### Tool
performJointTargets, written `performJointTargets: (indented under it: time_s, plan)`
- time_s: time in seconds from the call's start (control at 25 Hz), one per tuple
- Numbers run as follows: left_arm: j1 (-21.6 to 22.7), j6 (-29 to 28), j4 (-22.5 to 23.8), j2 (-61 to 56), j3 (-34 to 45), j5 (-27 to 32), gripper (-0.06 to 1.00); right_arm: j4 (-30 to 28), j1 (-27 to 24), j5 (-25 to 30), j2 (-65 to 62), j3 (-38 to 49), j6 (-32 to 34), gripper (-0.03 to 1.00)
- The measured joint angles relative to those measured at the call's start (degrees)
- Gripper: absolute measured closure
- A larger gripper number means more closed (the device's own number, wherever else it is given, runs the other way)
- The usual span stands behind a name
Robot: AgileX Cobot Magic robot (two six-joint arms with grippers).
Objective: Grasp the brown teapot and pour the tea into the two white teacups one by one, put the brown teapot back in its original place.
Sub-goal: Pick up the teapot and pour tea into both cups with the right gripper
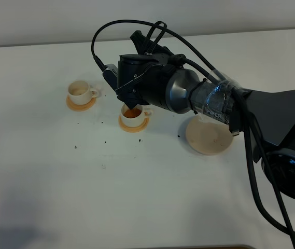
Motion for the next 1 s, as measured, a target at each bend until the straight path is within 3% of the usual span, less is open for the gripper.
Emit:
performJointTargets:
  time_s: [1.0]
  plan:
    - [0.00,0.00,0.00,0.00,0.00,0.00,0.69,-2.12,0.56,-0.32,0.00,0.00,-3.24,0.88]
